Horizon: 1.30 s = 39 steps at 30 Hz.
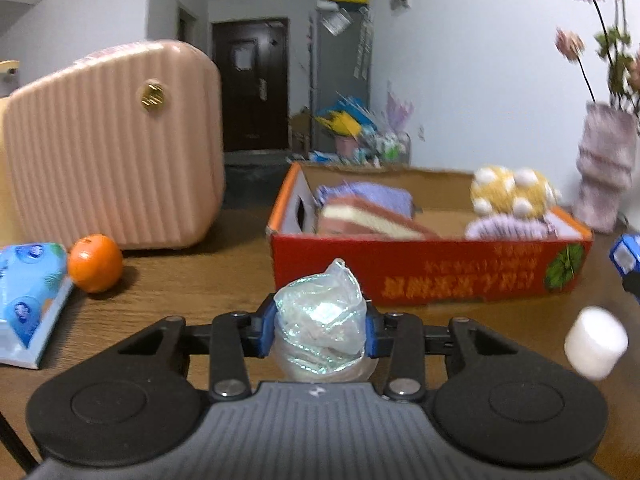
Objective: Organize soft objects
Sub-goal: 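Carry the wrapped item with the left tool while the right tool carries the handkerchief pack toward the box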
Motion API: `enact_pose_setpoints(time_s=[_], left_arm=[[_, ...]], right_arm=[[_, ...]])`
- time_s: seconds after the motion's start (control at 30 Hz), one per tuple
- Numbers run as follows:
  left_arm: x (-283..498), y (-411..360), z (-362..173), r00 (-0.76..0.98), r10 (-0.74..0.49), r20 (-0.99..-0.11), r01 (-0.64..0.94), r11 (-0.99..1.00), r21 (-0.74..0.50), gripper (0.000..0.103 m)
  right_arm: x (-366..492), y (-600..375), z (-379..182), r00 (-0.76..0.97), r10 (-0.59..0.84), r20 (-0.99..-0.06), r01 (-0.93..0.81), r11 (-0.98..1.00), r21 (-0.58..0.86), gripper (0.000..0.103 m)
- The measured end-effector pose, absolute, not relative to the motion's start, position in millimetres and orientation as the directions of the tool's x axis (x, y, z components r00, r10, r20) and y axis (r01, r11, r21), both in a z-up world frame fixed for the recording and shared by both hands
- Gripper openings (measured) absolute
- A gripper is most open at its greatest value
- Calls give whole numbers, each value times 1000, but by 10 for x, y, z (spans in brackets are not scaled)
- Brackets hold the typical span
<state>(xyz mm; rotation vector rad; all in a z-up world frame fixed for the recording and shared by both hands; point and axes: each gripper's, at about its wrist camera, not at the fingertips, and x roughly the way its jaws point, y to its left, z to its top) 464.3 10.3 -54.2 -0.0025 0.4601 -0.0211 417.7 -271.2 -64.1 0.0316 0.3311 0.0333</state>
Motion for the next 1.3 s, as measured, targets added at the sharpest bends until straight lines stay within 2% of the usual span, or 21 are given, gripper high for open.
enact_pose_setpoints(time_s=[0.6, 1.0, 1.3], left_arm=[[4380, -175, -196, 945, 12, -326, -52, 992, -114, 41], [4534, -81, -122, 947, 106, -302, -158, 975, -153, 41], [4625, -74, -79, 953, 103, -283, -153, 975, -160, 41]], right_arm=[[4115, -2142, -488, 974, 104, -203, -96, 994, 50, 50], [4322, -1910, -445, 977, 111, -182, -91, 989, 114, 50], [4485, -1830, -449, 974, 135, -183, -114, 986, 119, 50]])
